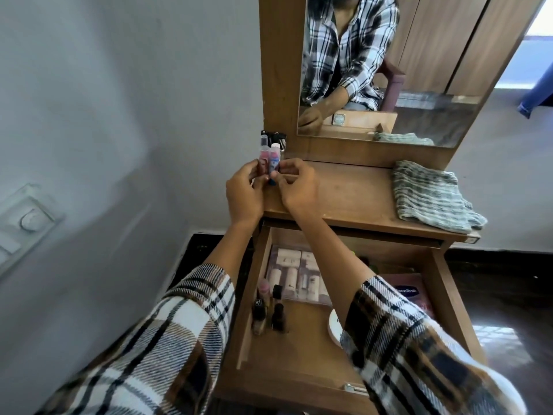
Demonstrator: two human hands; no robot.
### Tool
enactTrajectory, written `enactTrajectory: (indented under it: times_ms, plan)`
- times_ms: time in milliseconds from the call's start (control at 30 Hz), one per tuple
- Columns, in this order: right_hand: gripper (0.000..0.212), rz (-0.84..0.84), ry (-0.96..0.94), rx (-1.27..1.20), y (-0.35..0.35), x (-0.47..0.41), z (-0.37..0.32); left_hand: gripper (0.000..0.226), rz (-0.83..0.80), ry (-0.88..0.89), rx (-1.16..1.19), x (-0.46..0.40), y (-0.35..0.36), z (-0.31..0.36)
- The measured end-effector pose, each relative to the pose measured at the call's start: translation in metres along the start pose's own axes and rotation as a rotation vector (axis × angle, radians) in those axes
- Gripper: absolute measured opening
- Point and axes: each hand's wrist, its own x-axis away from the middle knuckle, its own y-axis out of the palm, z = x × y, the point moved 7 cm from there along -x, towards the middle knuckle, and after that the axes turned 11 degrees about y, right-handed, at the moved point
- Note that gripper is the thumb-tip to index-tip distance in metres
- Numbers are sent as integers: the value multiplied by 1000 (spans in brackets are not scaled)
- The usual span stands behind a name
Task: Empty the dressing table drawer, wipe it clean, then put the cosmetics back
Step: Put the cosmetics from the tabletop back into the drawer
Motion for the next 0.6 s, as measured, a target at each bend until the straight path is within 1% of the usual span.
enactTrajectory:
  times_ms: [133,300,367,500,600]
  plan:
    - [19,-2,-23,29,2,0,1,29,17,8,-10,1,-2,-3]
    - [30,-126,-5,141,-2,11,-4,27,-32,32,-55,9,-10,5]
    - [30,-142,-6,160,-9,24,-4,27,-58,52,-54,18,-18,17]
    - [27,-196,-4,122,-28,64,-8,28,-129,95,-26,44,-37,43]
    - [28,-211,4,164,-44,98,-13,27,-187,118,-1,69,-55,66]
